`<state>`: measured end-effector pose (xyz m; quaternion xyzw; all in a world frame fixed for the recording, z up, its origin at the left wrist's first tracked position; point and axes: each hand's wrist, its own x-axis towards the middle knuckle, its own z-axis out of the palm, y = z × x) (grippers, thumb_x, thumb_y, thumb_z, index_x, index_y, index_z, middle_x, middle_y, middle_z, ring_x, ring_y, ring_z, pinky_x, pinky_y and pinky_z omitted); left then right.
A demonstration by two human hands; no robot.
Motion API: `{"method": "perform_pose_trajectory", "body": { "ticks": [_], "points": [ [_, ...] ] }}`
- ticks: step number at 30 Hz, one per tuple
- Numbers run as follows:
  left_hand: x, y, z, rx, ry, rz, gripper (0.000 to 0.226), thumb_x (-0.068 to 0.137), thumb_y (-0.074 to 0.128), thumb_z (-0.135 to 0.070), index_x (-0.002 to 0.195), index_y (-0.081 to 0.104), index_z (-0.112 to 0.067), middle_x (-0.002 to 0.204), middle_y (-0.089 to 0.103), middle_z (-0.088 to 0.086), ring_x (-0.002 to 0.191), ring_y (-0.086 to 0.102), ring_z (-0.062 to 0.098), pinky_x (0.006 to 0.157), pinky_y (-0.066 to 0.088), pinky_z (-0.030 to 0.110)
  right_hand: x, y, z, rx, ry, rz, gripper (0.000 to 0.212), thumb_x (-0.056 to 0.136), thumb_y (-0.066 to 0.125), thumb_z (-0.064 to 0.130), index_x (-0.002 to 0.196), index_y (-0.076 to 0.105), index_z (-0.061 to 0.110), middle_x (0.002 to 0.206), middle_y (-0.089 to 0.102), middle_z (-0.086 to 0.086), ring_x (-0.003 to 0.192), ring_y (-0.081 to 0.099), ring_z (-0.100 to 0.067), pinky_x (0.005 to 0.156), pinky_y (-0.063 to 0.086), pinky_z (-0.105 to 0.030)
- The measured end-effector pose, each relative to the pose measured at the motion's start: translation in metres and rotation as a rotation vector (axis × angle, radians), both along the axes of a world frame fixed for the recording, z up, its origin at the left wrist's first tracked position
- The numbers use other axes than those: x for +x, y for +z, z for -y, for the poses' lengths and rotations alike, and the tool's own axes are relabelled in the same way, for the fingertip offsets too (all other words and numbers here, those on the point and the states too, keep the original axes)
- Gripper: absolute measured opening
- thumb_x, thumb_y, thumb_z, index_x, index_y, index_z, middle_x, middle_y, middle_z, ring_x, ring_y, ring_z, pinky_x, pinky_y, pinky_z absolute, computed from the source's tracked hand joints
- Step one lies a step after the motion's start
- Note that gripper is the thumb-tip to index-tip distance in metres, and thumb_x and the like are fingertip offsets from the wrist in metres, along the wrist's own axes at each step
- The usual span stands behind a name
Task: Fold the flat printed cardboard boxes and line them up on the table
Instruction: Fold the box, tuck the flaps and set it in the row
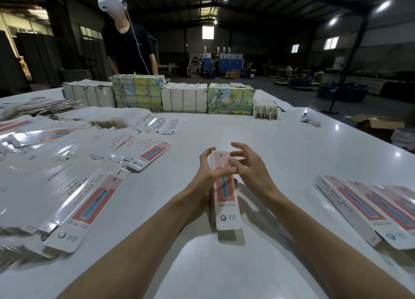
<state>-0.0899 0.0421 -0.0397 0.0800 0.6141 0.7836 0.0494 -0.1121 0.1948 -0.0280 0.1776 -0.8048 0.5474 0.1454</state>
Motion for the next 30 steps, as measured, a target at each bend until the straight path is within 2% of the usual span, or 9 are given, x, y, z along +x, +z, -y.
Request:
{"method": "perform_pose_trajectory", "body": {
  "ticks": [6,11,14,17,19,22,26,28,30],
  "points": [
    [0.001,0.006,0.008,0.47,-0.026,0.065,0.02,0.102,0.057,-0.025,0.121,0.054,-0.02,0.113,0.065,0.021,0.099,0.071,0.034,0.083,0.061,0.049,0.009,-0.002,0.003,0.484,0.027,-0.224,0.044,0.105,0.054,0.051,0.136,0.062,0.021,0.135,0.062,0.008,0.115,0.062,-0.009,0.096,0.056,-0.04],
    [-0.004,-0.003,0.016,0.312,-0.024,0.039,0.05,0.112,0.036,-0.031,0.098,0.082,-0.04,0.096,0.081,0.001,0.093,0.079,0.022,0.075,0.064,0.037,0.016,0.005,0.012,0.653,0.174,-0.045,0.064,0.091,0.062,0.066,0.137,0.045,0.026,0.113,0.057,0.005,0.096,0.062,-0.012,0.079,0.061,-0.038],
    [-0.004,-0.002,0.018,0.431,-0.099,0.095,0.043,0.095,0.063,-0.042,0.137,0.064,-0.033,0.131,0.069,0.02,0.115,0.072,0.037,0.089,0.06,0.052,0.02,0.013,0.009,0.597,0.238,0.003,0.055,0.096,0.065,0.049,0.137,0.043,0.02,0.116,0.057,-0.003,0.098,0.063,-0.017,0.08,0.06,-0.039],
    [-0.008,-0.001,0.02,0.434,-0.126,0.116,0.051,0.083,0.075,-0.044,0.132,0.069,-0.029,0.134,0.068,0.022,0.12,0.069,0.037,0.092,0.058,0.05,0.024,0.011,0.005,0.618,0.206,-0.074,0.035,0.102,0.063,0.037,0.125,0.045,0.018,0.107,0.056,0.001,0.087,0.056,-0.011,0.071,0.046,-0.032],
    [-0.01,-0.001,0.015,0.351,-0.11,0.147,0.036,0.092,0.066,-0.053,0.113,0.08,-0.027,0.125,0.074,0.016,0.114,0.073,0.033,0.089,0.061,0.047,0.027,0.012,-0.003,0.637,0.172,-0.061,0.056,0.1,0.066,0.039,0.145,0.038,0.02,0.125,0.06,0.002,0.1,0.062,-0.013,0.082,0.046,-0.028],
    [-0.018,-0.007,0.009,0.285,0.032,0.222,0.039,0.099,0.059,-0.061,0.116,0.066,-0.027,0.121,0.072,0.012,0.105,0.076,0.036,0.088,0.063,0.051,0.032,0.015,-0.026,0.729,0.008,-0.026,0.081,0.097,0.069,0.038,0.162,0.022,0.025,0.157,0.046,-0.001,0.135,0.052,-0.025,0.107,0.047,-0.038],
    [-0.019,-0.009,0.008,0.249,-0.012,0.176,0.045,0.097,0.069,-0.051,0.128,0.06,-0.02,0.124,0.072,0.016,0.106,0.075,0.04,0.085,0.064,0.048,0.042,0.011,-0.084,0.825,-0.214,0.107,0.067,0.092,0.072,0.033,0.148,0.037,0.027,0.13,0.05,0.001,0.118,0.055,-0.024,0.1,0.052,-0.042],
    [-0.017,-0.01,0.008,0.241,-0.049,0.164,0.048,0.095,0.074,-0.041,0.132,0.063,-0.012,0.127,0.071,0.019,0.107,0.075,0.04,0.082,0.064,0.041,0.053,0.002,-0.114,0.974,-0.35,0.202,0.074,0.1,0.063,0.032,0.161,0.022,0.023,0.161,0.033,-0.006,0.149,0.035,-0.032,0.124,0.03,-0.049],
    [-0.013,-0.01,0.006,0.206,-0.06,0.133,0.039,0.098,0.072,-0.032,0.13,0.067,-0.008,0.128,0.07,0.021,0.107,0.075,0.038,0.082,0.064,0.036,0.065,-0.009,-0.138,1.078,-0.48,0.228,0.069,0.108,0.048,0.031,0.166,0.012,0.019,0.175,0.007,-0.007,0.162,0.004,-0.031,0.129,0.003,-0.048]
  ]
}}
